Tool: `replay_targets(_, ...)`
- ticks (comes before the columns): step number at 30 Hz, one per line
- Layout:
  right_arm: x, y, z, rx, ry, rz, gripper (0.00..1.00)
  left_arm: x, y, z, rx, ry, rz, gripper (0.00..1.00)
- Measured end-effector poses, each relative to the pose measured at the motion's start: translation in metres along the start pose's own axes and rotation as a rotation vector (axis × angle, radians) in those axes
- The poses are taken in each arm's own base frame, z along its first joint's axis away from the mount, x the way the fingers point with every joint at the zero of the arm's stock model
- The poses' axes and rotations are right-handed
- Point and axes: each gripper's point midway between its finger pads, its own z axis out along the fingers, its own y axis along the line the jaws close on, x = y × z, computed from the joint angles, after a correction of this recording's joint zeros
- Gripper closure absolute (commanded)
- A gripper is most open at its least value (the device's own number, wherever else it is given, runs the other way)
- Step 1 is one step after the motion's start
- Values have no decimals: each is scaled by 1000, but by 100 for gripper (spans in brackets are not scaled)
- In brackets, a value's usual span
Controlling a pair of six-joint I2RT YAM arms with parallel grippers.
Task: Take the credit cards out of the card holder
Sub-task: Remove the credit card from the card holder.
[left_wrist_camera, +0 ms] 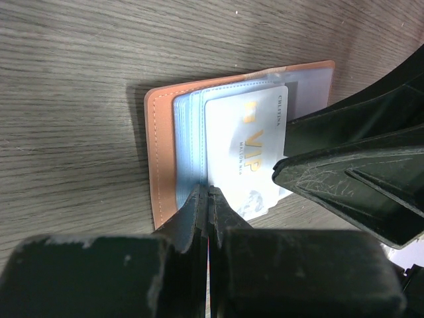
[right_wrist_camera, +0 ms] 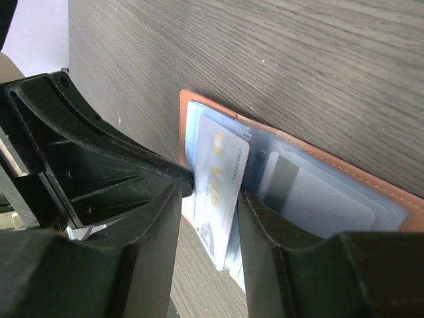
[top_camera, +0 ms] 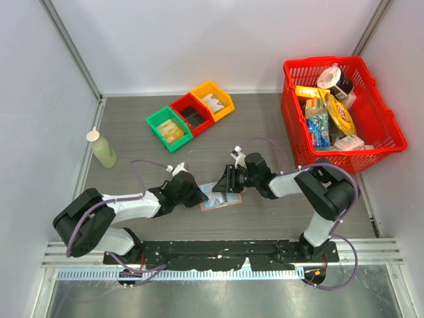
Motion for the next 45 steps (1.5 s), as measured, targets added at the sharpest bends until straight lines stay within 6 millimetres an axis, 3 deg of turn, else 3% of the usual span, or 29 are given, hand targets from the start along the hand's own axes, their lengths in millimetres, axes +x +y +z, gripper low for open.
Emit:
replay_targets(6,2,2,-3,-25,-16,27,75,0,0,0,0,0,0,100)
replay_targets(13,2,15,-1,-125,-23,63,74,0,-1,0,-3,3,3,100)
replay_targets(23,8,13,7,-178,-6,104,70,0,-1,1,-15,11,20,100)
replay_targets(35,9,3,-8,-185,23,137,80,0,0,1,-32,19,28,100)
replay_targets(41,7,0,-14,-184,23,134,80,0,0,1,-34,21,28,100)
replay_targets(45,3,-3,-20,-171,16,122,89,0,0,1,-35,21,30,100)
